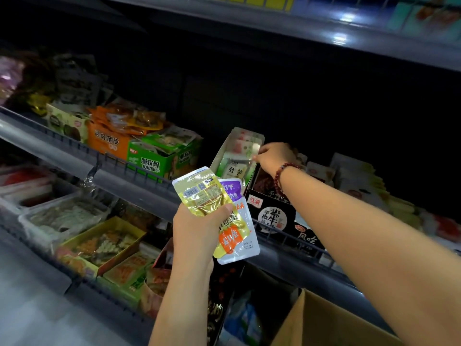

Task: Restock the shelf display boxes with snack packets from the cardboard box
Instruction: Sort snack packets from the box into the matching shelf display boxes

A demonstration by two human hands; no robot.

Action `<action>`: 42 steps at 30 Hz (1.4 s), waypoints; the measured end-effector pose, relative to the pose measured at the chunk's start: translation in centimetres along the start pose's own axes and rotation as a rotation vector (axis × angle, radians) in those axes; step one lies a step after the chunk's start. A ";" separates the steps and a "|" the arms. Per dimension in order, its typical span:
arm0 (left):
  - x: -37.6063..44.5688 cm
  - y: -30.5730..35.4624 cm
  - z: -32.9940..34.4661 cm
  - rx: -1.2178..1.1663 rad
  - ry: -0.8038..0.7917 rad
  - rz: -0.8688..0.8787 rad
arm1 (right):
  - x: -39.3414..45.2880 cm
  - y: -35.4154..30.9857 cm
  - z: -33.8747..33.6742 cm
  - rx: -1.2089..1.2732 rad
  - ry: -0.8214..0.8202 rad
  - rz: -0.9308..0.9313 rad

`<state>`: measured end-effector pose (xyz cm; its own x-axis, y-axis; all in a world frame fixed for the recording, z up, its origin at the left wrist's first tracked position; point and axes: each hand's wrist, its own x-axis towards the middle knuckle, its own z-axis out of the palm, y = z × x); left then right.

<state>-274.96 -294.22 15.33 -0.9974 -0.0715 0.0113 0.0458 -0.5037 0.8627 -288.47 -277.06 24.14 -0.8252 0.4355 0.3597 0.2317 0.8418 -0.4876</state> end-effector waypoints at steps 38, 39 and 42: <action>-23.5 -0.6 9.7 0.129 -0.687 -0.525 | -32.1 20.0 -24.7 0.636 -0.149 0.242; -24.2 -1.1 9.9 0.154 -0.688 -0.528 | -32.8 20.9 -24.8 0.653 -0.141 0.263; -25.6 -2.1 10.4 0.174 -0.711 -0.572 | -34.6 23.7 -24.6 0.741 -0.118 0.329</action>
<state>-250.11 -282.38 18.51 -0.6683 0.7214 -0.1817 -0.4152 -0.1591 0.8957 -241.75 -264.34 19.78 -0.8327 0.5522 0.0409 0.1046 0.2295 -0.9677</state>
